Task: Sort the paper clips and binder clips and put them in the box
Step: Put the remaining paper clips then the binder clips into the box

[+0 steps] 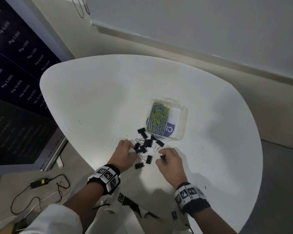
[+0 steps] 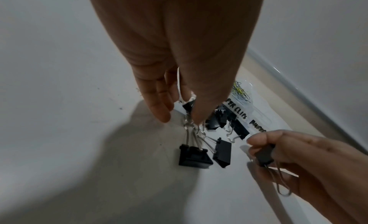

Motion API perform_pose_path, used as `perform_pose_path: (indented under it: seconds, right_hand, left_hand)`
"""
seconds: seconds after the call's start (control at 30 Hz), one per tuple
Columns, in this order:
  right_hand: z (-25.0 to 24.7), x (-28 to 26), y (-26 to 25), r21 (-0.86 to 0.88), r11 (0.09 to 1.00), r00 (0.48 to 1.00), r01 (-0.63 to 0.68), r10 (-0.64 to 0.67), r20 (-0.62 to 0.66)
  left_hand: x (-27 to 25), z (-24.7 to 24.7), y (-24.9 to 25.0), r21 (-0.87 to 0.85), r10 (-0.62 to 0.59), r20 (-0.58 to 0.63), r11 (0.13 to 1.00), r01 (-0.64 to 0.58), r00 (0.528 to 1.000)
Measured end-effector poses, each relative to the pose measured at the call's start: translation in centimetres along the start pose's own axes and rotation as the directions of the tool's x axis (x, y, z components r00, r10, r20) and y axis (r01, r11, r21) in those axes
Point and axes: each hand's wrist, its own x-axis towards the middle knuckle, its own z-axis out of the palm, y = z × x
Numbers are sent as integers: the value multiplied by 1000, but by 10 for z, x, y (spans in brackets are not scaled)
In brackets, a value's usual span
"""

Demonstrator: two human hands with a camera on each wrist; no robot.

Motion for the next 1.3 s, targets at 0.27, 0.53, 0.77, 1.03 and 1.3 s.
perform_pose_path:
  seconds: [0.27,0.53,0.77,1.03,1.3]
  right_hand:
    - [7,2,-6,145,989,999,-15,8,48]
    - [16,2,-5,-71,989,957,133,-109,268]
    - [7,-6,-7,51,999,988,-9,1,156]
    - [-10,-6,-2,432,822,928,-371,317,194]
    - [-31,12,-16,583,683,892,-439,408,194]
  left_hand:
    - [6,9,20,39,18,-45,999,-17,999]
    - [7,3,21,-19,-44,-77,999,42,996]
    - [10,1,15,-504,-319,-12,820,270,948]
    - [14,9,22,94,15,20,995,-17,1000]
    - [16,10,24,52,95,-38,994,-93,995]
